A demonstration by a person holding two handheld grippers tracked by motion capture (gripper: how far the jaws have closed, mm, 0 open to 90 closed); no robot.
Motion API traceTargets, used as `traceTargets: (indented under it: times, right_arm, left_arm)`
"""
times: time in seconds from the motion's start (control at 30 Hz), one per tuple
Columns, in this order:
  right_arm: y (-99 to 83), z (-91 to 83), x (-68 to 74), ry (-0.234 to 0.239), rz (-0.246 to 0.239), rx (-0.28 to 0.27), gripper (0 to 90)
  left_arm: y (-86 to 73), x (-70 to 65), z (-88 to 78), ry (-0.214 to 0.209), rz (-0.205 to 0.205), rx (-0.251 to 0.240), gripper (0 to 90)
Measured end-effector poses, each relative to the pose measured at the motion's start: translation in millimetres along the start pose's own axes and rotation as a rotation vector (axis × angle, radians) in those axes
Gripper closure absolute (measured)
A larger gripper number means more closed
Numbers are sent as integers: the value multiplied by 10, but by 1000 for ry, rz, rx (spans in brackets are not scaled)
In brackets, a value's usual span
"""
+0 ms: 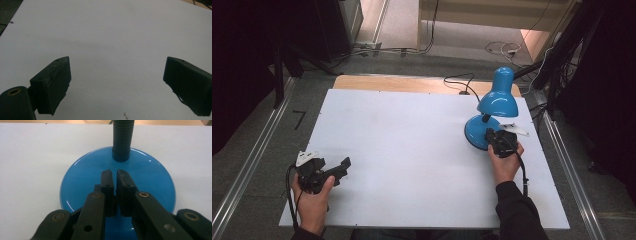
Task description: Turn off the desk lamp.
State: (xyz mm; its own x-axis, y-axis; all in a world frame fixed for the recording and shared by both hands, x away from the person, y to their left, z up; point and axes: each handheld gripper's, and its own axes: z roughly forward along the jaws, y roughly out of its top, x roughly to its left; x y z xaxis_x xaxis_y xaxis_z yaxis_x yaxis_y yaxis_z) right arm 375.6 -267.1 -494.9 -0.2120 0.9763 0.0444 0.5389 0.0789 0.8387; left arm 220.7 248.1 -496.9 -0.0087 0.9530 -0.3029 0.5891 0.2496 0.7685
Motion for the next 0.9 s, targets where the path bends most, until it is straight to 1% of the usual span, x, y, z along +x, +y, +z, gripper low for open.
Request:
traceTargets:
  times: [0.07,0.1,0.17,0.23,0.3,0.37,0.4,0.43,0.47,0.5,0.57,0.67,0.73,0.77,0.9]
  right_arm:
    - [5,-6,-8,4,5,3,811]
    - [7,-15,-23,6,3,1,774]
    - [9,-26,-25,24,5,1,719]
    - [13,-41,-13,31,3,-5,649]
    - [18,-56,-3,49,10,-6,597]
    - [20,-64,3,54,11,-7,530]
    - [20,-64,3,54,11,-7,530]
    - [20,-65,1,56,10,-6,489]
    - [21,-70,-3,50,21,-6,398]
    - [22,-74,-7,55,29,-3,379]
    - [23,-81,-13,57,30,-2,365]
    - [29,-112,-23,65,23,2,307]
    - [28,-117,-25,67,21,3,301]
    - [23,-117,-32,67,18,15,295]
    - [-3,-113,-57,60,19,25,279]
  left_arm:
    - [0,2,-3,-1,1,0,84]
    - [0,3,-5,-1,1,0,83]
    - [0,2,-4,0,1,0,84]
    - [1,-1,-3,0,1,0,84]
    - [1,0,-3,-1,1,-1,84]
    - [0,2,-3,-1,0,1,84]
    - [0,2,-2,-1,-1,0,84]
    - [0,3,-1,-1,0,1,84]
    - [0,2,-2,-1,-1,1,84]
    - [0,2,-3,-1,0,1,84]
    - [-1,0,-2,0,0,2,84]
    - [0,0,-3,1,0,2,84]
    - [-1,-1,-2,1,1,2,84]
    - [-2,-2,0,2,1,3,84]
    - [-2,-2,1,2,0,3,84]
